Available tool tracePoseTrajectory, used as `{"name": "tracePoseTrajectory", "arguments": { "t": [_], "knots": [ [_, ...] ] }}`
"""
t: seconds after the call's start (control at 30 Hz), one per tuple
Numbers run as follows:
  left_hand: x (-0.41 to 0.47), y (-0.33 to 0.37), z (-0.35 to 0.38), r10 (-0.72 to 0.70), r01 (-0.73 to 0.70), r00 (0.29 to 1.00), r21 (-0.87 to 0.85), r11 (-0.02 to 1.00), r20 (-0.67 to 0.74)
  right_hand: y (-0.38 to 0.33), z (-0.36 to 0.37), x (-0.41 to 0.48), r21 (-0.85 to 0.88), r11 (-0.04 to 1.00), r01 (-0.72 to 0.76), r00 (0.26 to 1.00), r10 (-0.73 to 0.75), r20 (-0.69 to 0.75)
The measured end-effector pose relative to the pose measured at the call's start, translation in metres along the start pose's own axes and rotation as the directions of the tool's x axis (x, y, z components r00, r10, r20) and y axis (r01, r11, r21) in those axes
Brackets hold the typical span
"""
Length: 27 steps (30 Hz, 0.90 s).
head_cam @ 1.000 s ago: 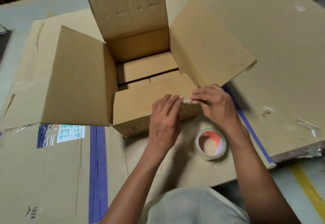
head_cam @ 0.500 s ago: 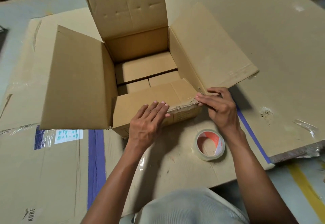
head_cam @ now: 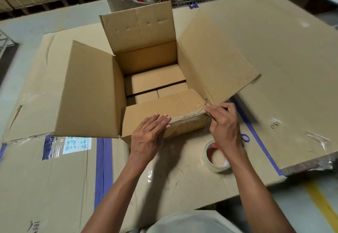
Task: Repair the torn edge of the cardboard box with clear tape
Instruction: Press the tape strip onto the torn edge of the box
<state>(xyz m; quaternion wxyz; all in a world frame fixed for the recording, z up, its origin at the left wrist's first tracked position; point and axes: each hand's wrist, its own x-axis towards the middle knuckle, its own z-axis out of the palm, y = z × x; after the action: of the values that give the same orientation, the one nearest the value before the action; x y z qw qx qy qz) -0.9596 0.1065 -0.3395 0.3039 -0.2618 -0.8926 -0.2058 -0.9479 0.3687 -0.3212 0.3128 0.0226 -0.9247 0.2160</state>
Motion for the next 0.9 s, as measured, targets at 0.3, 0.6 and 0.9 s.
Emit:
{"name": "tracePoseTrajectory", "arguments": {
  "t": [0.3,0.6,0.9],
  "knots": [
    [0.000,-0.004,0.001,0.024,-0.024,0.999,0.001,1.000,0.022,-0.007,-0.003,0.004,0.076,0.985,-0.152,0.985,0.158,-0.071],
    [-0.005,0.000,0.006,-0.032,0.031,0.999,-0.036,0.999,-0.036,-0.015,0.006,-0.016,-0.063,0.994,-0.086,0.985,0.076,-0.155],
    [-0.002,0.002,0.006,0.012,-0.016,0.998,-0.066,0.998,-0.065,-0.006,0.028,-0.003,0.159,0.960,0.231,0.964,-0.248,0.098]
  ]
}}
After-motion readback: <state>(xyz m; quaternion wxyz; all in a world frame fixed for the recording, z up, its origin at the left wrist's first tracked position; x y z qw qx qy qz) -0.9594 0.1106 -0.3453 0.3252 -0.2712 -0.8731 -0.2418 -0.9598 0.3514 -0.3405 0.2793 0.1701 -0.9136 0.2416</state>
